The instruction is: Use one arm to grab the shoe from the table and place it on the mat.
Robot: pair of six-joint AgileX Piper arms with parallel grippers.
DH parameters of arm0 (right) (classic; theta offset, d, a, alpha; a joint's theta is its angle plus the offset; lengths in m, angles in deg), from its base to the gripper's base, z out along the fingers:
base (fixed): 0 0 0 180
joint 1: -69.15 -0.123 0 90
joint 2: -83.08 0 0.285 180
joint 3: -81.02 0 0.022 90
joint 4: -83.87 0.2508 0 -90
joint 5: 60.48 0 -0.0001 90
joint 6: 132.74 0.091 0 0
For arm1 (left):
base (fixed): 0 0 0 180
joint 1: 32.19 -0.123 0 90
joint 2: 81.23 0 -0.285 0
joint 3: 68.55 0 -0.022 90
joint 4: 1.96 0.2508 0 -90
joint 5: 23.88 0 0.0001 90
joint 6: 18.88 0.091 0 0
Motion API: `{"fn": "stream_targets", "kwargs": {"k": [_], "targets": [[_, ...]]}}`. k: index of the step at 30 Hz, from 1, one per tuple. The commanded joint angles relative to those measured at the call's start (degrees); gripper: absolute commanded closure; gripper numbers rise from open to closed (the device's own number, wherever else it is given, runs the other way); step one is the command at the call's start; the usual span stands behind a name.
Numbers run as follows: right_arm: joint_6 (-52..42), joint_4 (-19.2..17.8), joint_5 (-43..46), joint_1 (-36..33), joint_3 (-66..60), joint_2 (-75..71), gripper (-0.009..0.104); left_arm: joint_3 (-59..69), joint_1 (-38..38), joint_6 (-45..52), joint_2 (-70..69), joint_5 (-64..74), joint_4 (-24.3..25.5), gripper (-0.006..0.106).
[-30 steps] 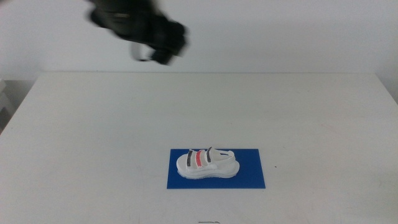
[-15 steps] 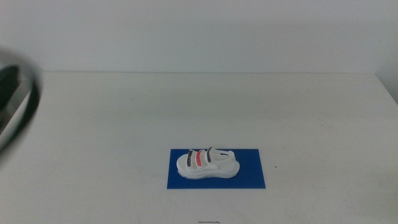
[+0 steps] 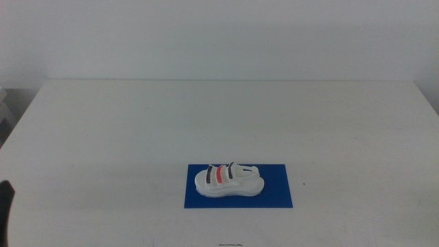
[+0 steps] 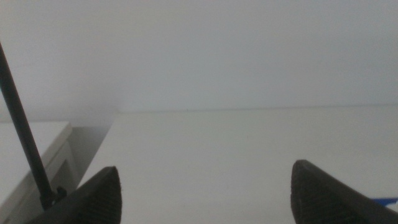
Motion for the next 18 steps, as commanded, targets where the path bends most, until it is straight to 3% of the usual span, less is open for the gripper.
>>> {"fn": "stream_targets", "kwargs": {"k": [1,18], "targets": [[-0.25,-0.51,4.33,-0.09,1.06,-1.11,0.001,-0.38,0.14,-1.08,0.27,-5.25,-0.45,0.007],[-0.25,-0.51,4.33,-0.09,1.06,-1.11,0.001,3.74,0.14,-1.08,0.00,-4.27,-0.46,0.007]]}}
